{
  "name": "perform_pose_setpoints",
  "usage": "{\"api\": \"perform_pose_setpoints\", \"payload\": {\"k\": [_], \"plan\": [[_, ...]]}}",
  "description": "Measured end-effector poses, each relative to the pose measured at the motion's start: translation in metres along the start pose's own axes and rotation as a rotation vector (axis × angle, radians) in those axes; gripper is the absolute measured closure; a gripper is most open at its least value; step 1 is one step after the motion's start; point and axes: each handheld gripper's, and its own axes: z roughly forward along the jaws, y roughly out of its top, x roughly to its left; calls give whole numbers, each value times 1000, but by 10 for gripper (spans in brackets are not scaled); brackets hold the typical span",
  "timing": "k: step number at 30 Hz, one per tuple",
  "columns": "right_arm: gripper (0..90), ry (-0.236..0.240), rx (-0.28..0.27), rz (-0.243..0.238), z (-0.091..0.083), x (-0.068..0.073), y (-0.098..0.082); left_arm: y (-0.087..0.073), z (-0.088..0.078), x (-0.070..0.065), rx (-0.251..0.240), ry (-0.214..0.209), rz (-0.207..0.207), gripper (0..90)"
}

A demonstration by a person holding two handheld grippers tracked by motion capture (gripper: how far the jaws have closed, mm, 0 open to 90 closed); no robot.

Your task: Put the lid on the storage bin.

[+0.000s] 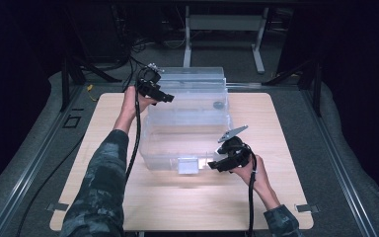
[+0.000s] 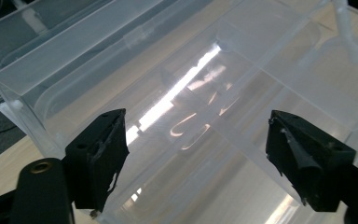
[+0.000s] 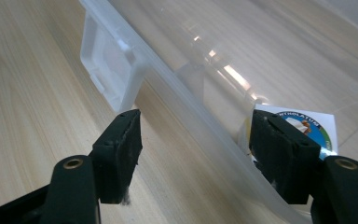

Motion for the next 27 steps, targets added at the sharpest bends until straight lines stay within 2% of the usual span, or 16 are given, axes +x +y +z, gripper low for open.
{"api": "perform_pose_setpoints", "payload": {"k": [7, 9, 10, 13, 18, 20, 21, 23, 27], "plan": [[378, -19, -7, -8, 2, 1, -2, -3, 9, 5, 19, 16, -17, 402], [402, -11, -19, -3, 2, -1, -3, -4, 11, 8, 37, 22, -15, 451], [411, -15, -25, 4, 2, -1, -4, -5, 11, 9, 31, 18, -18, 472], [436, -23, -33, 16, 1, -2, -5, -6, 12, 9, 23, 10, -27, 501], [526, -43, -66, 28, 0, -5, -7, -4, 12, 5, 40, 26, -1, 547], [523, -42, -72, 33, 0, -5, -8, -4, 12, 4, 47, 32, 12, 557], [521, -56, -68, 34, 0, -4, -8, -4, 12, 4, 48, 33, 15, 563], [517, -58, -77, 35, 2, -2, -8, -3, 12, 3, 54, 36, 9, 568], [529, -115, -61, 12, 5, 5, -6, -3, 13, 2, 54, 37, 3, 574]]}}
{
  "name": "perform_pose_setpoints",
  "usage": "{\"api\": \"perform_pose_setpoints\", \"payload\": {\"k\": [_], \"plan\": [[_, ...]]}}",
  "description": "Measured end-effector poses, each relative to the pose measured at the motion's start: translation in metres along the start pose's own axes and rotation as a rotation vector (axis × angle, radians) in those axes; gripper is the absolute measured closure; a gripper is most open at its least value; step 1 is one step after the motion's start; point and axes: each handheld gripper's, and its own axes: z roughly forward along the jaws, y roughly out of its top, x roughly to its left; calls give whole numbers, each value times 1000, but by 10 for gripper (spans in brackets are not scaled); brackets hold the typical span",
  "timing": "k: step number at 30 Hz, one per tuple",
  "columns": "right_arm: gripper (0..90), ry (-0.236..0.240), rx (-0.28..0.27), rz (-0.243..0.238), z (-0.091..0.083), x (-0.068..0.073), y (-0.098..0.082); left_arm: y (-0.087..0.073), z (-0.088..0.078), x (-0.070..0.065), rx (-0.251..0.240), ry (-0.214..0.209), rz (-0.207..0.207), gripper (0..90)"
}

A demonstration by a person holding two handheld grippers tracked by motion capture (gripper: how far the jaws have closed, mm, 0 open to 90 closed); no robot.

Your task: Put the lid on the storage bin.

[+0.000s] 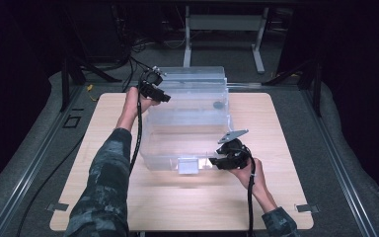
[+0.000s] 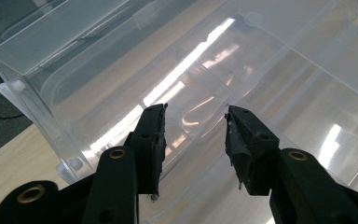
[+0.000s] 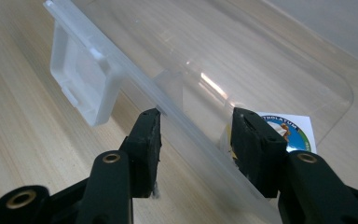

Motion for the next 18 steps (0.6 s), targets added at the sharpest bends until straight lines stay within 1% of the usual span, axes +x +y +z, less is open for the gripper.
{"api": "perform_pose_setpoints", "payload": {"k": [4, 5, 11, 12, 13, 14, 15, 18], "plan": [[525, -12, -5, 4, 2, 2, 0, 0, 0, -1, -2, -2, 5, 591], [523, -15, -5, 6, 2, 2, 0, 0, -1, -1, 2, -1, 16, 594], [510, -60, -12, 9, 4, 7, 0, 3, -3, -4, 4, -2, 42, 646], [510, -59, 5, 9, 3, 7, 0, 3, -3, -4, 6, -2, 45, 650], [510, -63, -11, 13, 4, 7, 0, 3, -3, -4, 8, -1, 50, 655], [510, -64, -12, 13, 4, 7, 0, 4, -3, -5, 13, 4, 56, 656], [510, -59, 6, 12, 3, 7, 0, 4, -3, -5, 17, 7, 63, 655], [509, -60, 5, 12, 3, 7, 0, 4, -2, -6, 23, 12, 73, 666]]}}
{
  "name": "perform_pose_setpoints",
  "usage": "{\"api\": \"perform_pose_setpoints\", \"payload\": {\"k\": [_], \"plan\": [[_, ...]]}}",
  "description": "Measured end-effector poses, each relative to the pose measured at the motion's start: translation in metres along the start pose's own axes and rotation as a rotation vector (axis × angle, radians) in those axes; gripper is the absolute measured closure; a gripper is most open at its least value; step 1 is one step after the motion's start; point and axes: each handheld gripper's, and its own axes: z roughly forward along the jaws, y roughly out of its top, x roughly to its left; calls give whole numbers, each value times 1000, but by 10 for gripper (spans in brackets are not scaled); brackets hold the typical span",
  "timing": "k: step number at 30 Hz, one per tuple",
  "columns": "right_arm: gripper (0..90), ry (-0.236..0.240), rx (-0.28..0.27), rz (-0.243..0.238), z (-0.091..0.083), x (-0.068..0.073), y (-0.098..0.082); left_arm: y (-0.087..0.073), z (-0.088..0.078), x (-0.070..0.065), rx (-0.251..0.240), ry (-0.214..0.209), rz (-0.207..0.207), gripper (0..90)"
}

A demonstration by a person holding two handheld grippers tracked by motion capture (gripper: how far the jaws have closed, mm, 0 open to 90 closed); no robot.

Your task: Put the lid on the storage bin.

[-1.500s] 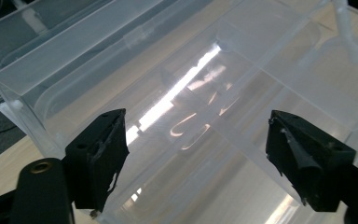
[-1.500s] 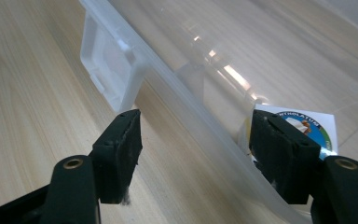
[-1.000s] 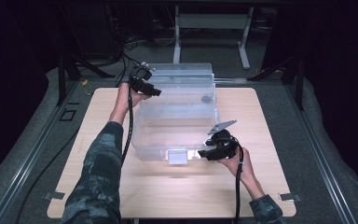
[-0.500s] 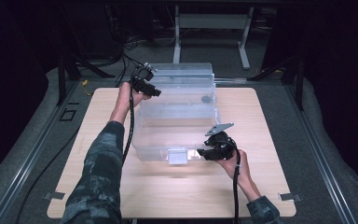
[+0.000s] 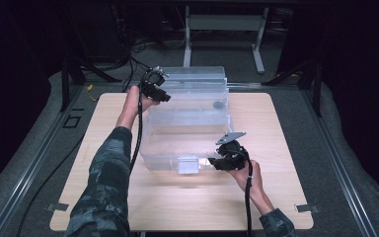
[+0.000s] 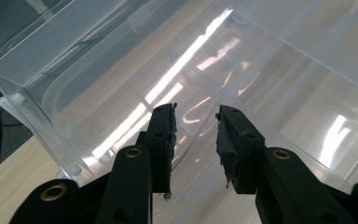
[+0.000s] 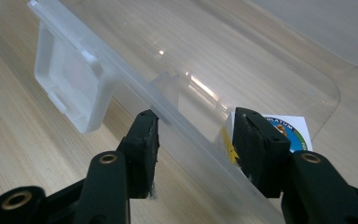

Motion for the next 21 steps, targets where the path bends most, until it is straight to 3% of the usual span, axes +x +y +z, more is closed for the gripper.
{"api": "perform_pose_setpoints", "payload": {"k": [5, 14, 21], "plan": [[504, -7, -19, 9, 1, 1, 0, 2, -2, -3, 1, 2, 41, 711], [494, -21, -27, 19, 2, 2, -1, 4, -5, -5, 5, -6, 56, 747], [463, -30, -34, 27, 2, 3, -2, 2, -10, -2, 15, -43, 55, 767]]}}
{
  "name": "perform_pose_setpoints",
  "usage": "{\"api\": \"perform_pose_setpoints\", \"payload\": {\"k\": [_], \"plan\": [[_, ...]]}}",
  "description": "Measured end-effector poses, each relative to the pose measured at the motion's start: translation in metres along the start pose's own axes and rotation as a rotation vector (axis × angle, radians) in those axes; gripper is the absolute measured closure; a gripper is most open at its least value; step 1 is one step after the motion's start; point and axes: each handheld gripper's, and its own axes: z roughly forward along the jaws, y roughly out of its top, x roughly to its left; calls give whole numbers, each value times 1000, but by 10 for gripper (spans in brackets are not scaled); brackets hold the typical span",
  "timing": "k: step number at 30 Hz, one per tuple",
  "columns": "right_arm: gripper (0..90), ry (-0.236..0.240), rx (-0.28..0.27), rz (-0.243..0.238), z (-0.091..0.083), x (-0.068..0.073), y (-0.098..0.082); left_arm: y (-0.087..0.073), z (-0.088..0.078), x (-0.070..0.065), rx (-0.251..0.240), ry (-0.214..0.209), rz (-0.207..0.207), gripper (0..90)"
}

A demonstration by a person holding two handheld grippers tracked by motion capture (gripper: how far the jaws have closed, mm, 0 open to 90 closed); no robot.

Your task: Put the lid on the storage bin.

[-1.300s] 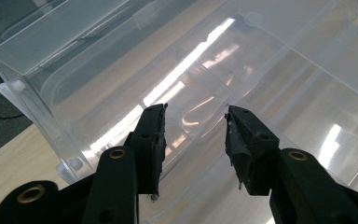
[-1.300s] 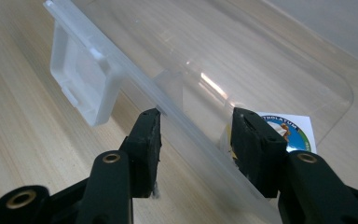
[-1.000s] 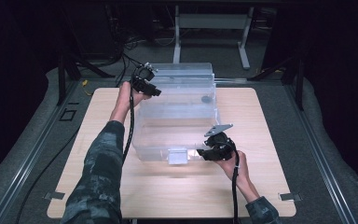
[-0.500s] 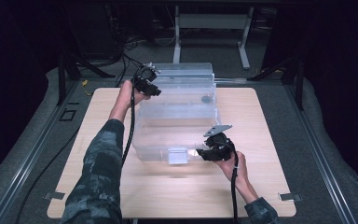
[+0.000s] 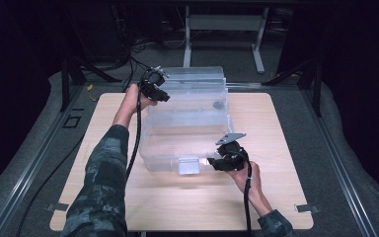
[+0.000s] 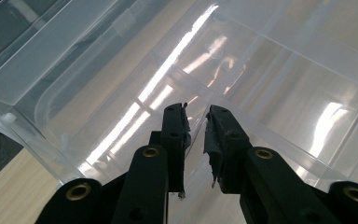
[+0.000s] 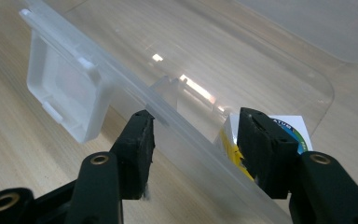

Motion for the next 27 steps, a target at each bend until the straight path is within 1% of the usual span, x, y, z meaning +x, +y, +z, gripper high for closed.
{"api": "perform_pose_setpoints", "payload": {"k": [1, 2, 3, 4, 5, 8, 9, 14, 18, 27], "plan": [[460, 4, 13, 1, -1, 0, 0, 0, -1, 0, 0, -4, 0, 769], [460, -2, -1, 3, 0, 0, 0, 0, -1, 0, -1, -7, -2, 770], [459, -1, -2, 5, 0, 0, 0, 0, -1, 0, 1, -7, -1, 771], [459, 3, 12, 3, -1, 0, 0, 1, -2, -1, 3, -7, 0, 772], [458, 3, 13, 4, -1, 0, 0, 1, -2, -2, 5, -7, 2, 773], [456, 2, 12, 4, -1, 0, 0, 2, -5, -4, 11, -6, 11, 777], [455, -1, -5, 6, 0, 0, 0, 2, -6, -4, 15, -9, 16, 779], [430, -1, -2, 9, 1, 0, 1, 1, -11, -5, 27, -15, 23, 788], [426, -4, -1, 10, 1, 0, 1, -1, -14, -4, 10, -38, 8, 789], [426, -7, -4, 7, 2, 1, 1, -3, -22, -8, -5, -55, 19, 793]]}}
